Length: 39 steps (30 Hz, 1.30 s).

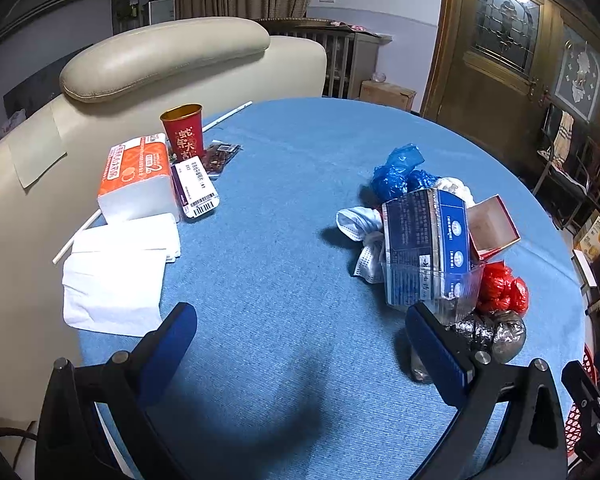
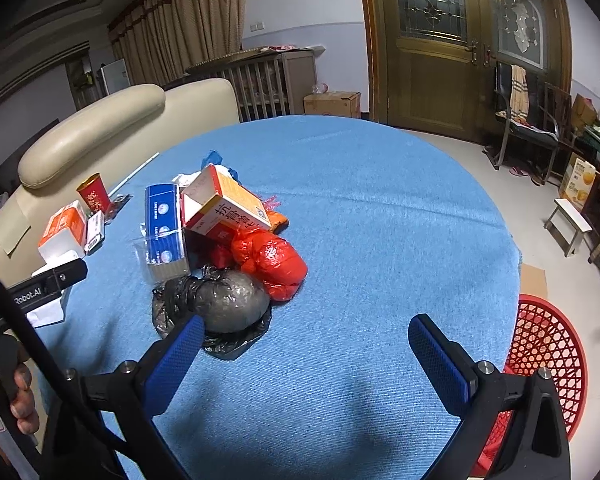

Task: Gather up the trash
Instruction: 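Close the right tool on the black plastic bag and lift it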

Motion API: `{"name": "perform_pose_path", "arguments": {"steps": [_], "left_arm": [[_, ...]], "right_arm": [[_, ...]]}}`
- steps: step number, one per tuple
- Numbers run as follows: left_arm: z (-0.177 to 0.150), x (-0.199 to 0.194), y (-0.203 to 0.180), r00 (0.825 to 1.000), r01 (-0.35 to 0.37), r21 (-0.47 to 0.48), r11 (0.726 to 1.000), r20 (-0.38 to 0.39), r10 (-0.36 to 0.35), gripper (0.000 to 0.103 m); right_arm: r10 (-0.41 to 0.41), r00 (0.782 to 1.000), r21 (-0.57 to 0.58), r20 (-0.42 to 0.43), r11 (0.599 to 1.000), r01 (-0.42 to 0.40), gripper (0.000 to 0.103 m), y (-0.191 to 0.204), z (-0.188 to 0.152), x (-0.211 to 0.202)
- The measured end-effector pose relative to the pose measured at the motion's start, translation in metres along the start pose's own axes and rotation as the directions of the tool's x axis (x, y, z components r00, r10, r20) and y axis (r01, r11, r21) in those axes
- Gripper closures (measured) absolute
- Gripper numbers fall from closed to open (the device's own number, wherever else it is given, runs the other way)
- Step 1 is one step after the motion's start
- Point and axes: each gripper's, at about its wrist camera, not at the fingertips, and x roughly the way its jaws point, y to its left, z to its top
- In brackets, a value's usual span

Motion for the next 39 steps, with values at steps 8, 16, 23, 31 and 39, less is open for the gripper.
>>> {"name": "perform_pose_path", "arguments": {"steps": [8, 16, 23, 31, 39], "left_arm": [[-0.004, 0.010, -0.010, 0.999, 0.033, -0.030, 0.999, -0.018, -0.033, 0.000], [-0.008, 0.013, -0.023, 0.999, 0.044, 0.010, 0.999, -0.031, -0.044, 0.000], [-0.009, 0.014, -0.016, 0.999, 0.042, 0.002, 0.999, -0.035, -0.042, 0.000], [-0.014, 0.019, -0.001, 0.998, 0.040, -0.037, 0.999, -0.046, -0.042, 0.000], [-0.018, 0.020, 0.014, 0.998, 0.034, -0.068, 0.997, -0.047, -0.037, 0.000]], "right_arm": [[-0.016, 1.000, -0.031, 0.015, 0.999, 0.016, 0.000, -0.002, -0.005, -0.005], [-0.031, 0.999, -0.001, 0.025, 1.000, 0.031, 0.000, -0.013, -0.007, -0.007], [-0.023, 1.000, -0.007, 0.018, 1.000, 0.024, 0.000, -0.007, -0.009, -0.005], [-0.024, 1.000, -0.027, 0.010, 0.999, 0.024, 0.000, -0.001, -0.012, -0.004], [0.039, 0.999, -0.037, -0.025, 0.999, -0.040, 0.000, 0.008, -0.012, 0.002]]}}
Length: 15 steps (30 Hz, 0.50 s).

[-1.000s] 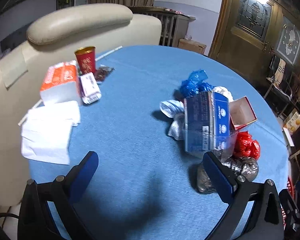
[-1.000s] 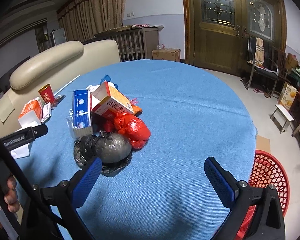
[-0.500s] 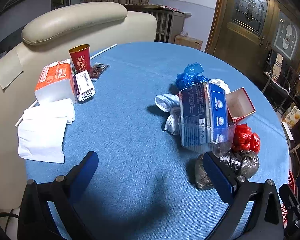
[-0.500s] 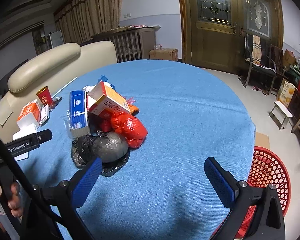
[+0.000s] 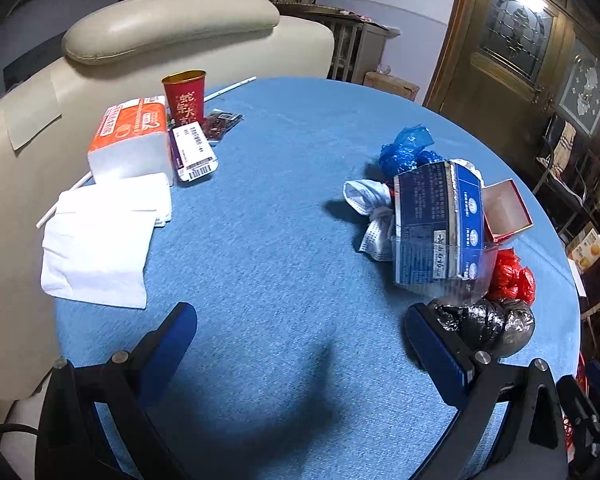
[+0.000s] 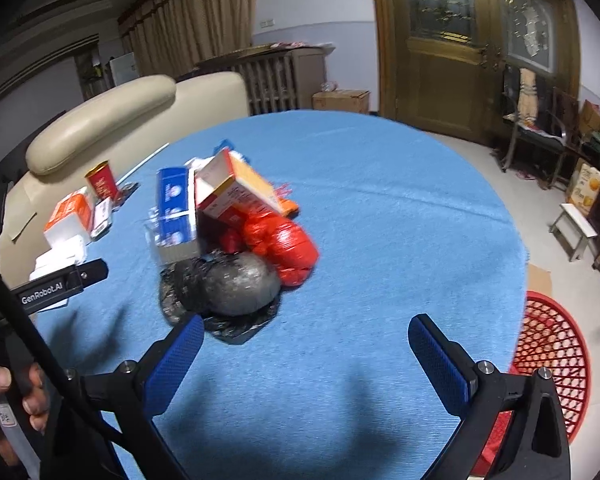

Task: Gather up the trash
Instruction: 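Close the right tool on the black plastic bag and lift it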

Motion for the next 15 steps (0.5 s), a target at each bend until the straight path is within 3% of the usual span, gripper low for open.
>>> {"name": "perform_pose_path", "arguments": {"steps": [10, 15], "left_arm": [[-0.004, 0.001, 0.017, 1.000, -0.003, -0.034, 0.999, -0.007, 0.003, 0.000], [-0.005, 0.002, 0.025, 1.000, -0.004, -0.052, 0.999, -0.008, 0.004, 0.000]], "right_arm": [[0.165, 0.983, 0.064, -0.083, 0.985, -0.160, 0.000, 0.014, 0.021, 0.048], [0.217, 0.974, 0.141, -0.067, 0.968, -0.206, 0.000, 0.009, 0.034, 0.064]]}}
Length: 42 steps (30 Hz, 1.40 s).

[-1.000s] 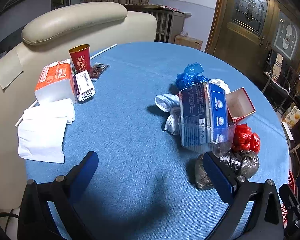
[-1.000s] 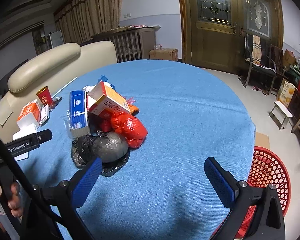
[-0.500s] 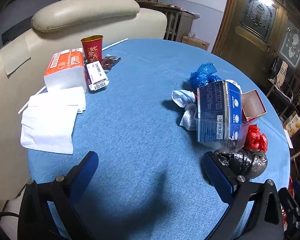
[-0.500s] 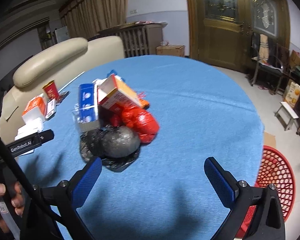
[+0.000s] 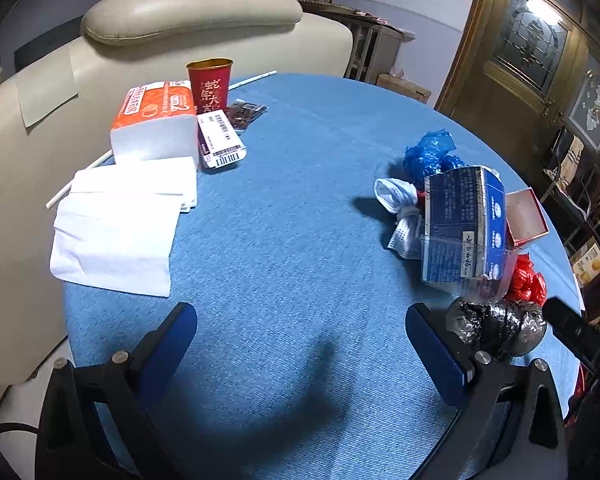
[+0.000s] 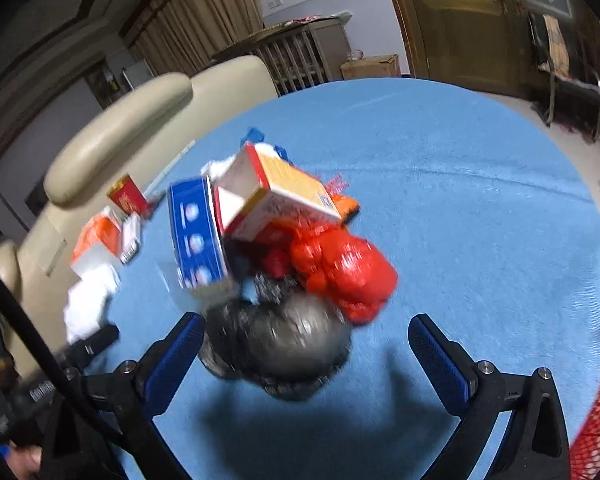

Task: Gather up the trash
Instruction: 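Close the right tool on the black plastic bag and lift it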

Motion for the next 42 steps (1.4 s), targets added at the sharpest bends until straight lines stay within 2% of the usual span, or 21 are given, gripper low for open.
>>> {"name": "perform_pose_path", "arguments": {"steps": [4, 8, 10, 13, 19, 23, 24, 27, 29, 30, 34, 42], "left_arm": [[0.001, 0.001, 0.003, 1.000, -0.001, -0.007, 1.000, -0.002, 0.001, 0.000], [0.002, -0.002, 0.008, 1.000, -0.013, -0.010, 1.000, 0.007, 0.013, 0.000], [0.003, -0.004, 0.016, 1.000, -0.026, -0.022, 0.999, 0.015, 0.027, 0.000], [0.006, -0.007, 0.030, 0.999, -0.046, -0.052, 0.998, 0.023, 0.047, 0.000], [0.008, -0.010, 0.035, 0.998, -0.051, -0.062, 0.997, 0.025, 0.053, 0.000], [0.008, -0.012, 0.031, 0.998, -0.051, -0.042, 0.998, 0.027, 0.053, 0.000], [0.008, -0.012, 0.032, 0.998, -0.052, -0.042, 0.998, 0.028, 0.053, 0.000], [0.008, -0.013, 0.033, 0.998, -0.053, -0.048, 0.997, 0.026, 0.055, 0.000], [0.010, -0.013, 0.032, 0.998, -0.050, -0.045, 0.998, 0.028, 0.051, 0.000], [0.011, -0.013, 0.030, 0.998, -0.049, -0.037, 0.998, 0.030, 0.050, 0.000], [0.015, -0.012, 0.017, 0.999, -0.032, 0.006, 0.999, 0.034, 0.032, 0.000], [0.014, -0.012, -0.026, 0.999, 0.038, 0.103, 0.994, 0.021, -0.040, 0.000]], "right_arm": [[0.042, 0.999, 0.018, 0.017, 0.999, -0.042, 0.000, -0.001, 0.007, 0.004], [0.125, 0.990, 0.004, -0.062, 0.992, -0.125, 0.000, 0.008, -0.001, 0.015], [0.190, 0.977, -0.040, -0.091, 0.980, -0.195, 0.000, 0.021, -0.012, 0.005], [0.287, 0.946, -0.101, -0.151, 0.948, -0.303, 0.000, 0.036, -0.027, -0.011], [0.199, 0.975, -0.159, -0.101, 0.964, -0.214, 0.000, 0.033, -0.009, -0.022], [0.173, 0.975, -0.277, -0.137, 0.939, -0.205, 0.000, 0.051, -0.003, -0.005], [0.173, 0.972, -0.304, -0.160, 0.928, -0.215, 0.002, 0.056, -0.005, 0.001], [0.129, 0.968, -0.369, -0.216, 0.907, -0.203, 0.016, 0.062, -0.012, 0.020], [0.098, 0.964, -0.401, -0.247, 0.895, -0.194, 0.036, 0.066, -0.017, 0.032], [0.081, 0.959, -0.409, -0.272, 0.892, -0.191, 0.055, 0.066, -0.021, 0.038], [0.129, 0.948, -0.382, -0.290, 0.893, -0.238, 0.060, 0.064, -0.031, 0.029], [0.202, 0.941, -0.288, -0.273, 0.915, -0.281, 0.061, 0.042, -0.060, -0.020]]}}
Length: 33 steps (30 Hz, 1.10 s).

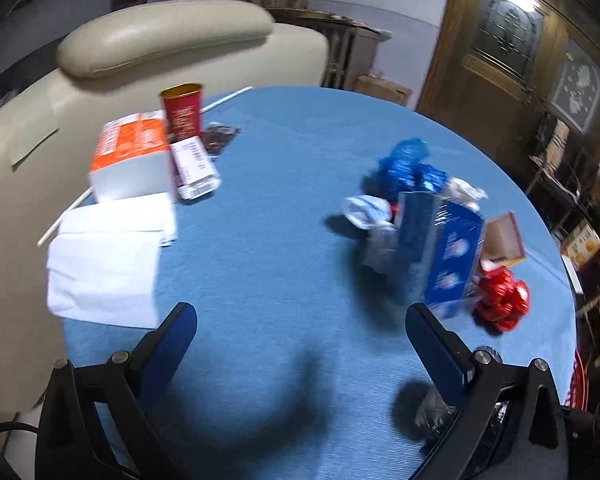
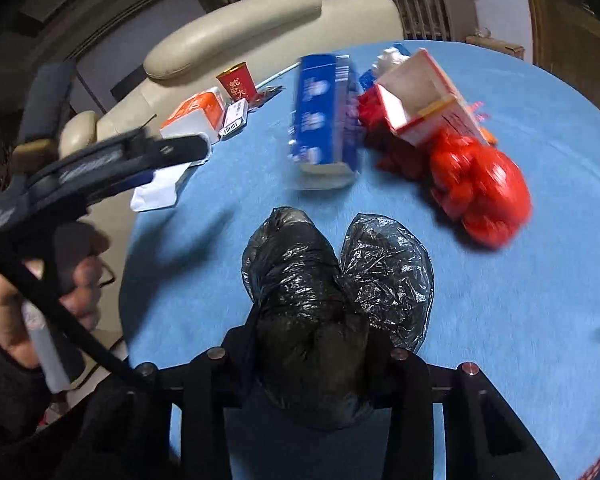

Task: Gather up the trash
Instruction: 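Close the right tool on the black plastic bag and lift it, then grasp the blue-and-white medicine box with the left tool while the right holds the black bag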

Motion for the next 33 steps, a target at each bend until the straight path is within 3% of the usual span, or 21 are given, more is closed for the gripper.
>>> {"name": "perform_pose_path", "arguments": {"steps": [8, 18, 27, 33], "left_arm": [[0.005, -0.004, -0.047, 0.999, 0.041, 0.083, 0.996, 0.009, -0.042, 0.000], [-0.013, -0.051, -0.068, 0.987, 0.008, 0.114, 0.993, 0.160, -0.027, 0.000], [-0.018, -0.012, -0.087, 0.991, -0.090, 0.151, 0.984, 0.115, 0.073, 0.000], [-0.018, -0.008, -0.093, 0.988, -0.094, 0.192, 0.977, 0.143, 0.067, 0.000]], "right_arm": [[-0.018, 0.997, 0.154, 0.072, 0.988, 0.007, 0.061, -0.034, -0.025, -0.042], [-0.024, 0.991, 0.246, 0.130, 0.969, -0.009, 0.061, -0.058, -0.035, -0.063], [-0.034, 0.987, 0.299, 0.154, 0.954, -0.014, 0.061, -0.064, -0.033, -0.063], [-0.033, 0.986, 0.309, 0.162, 0.951, -0.020, 0.061, -0.064, -0.033, -0.064]]}}
